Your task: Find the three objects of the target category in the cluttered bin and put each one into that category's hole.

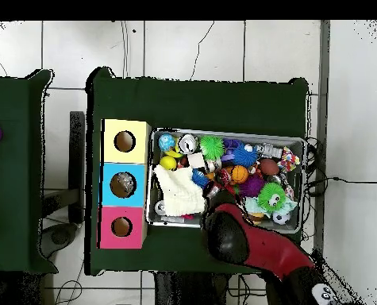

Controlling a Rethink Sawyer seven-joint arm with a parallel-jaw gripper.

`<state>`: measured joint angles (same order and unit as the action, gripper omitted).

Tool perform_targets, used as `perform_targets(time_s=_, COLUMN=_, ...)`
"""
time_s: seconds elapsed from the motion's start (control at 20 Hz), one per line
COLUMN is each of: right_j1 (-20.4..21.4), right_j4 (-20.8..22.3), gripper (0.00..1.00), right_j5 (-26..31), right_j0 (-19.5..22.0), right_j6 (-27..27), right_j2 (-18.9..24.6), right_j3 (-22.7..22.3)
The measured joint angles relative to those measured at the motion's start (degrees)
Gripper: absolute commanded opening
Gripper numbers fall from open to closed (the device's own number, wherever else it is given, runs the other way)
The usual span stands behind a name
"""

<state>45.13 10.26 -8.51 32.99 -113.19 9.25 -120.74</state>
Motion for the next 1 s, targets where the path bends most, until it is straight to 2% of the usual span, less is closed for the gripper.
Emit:
perform_targets(time_s=0.35, right_j1=-1.93, right_j4=0.66, gripper=0.0, right_j5=-5.49, right_j0=-1.78, right_j6=0.0, right_j2=0.01, right_j3=-3.01)
perform_targets(time_s=1.0, right_j1=-5.18, right_j4=3.4, gripper=0.0, right_j5=-6.9, right_j0=-0.12, right_j6=0.0, right_j2=0.0, right_j3=-5.56)
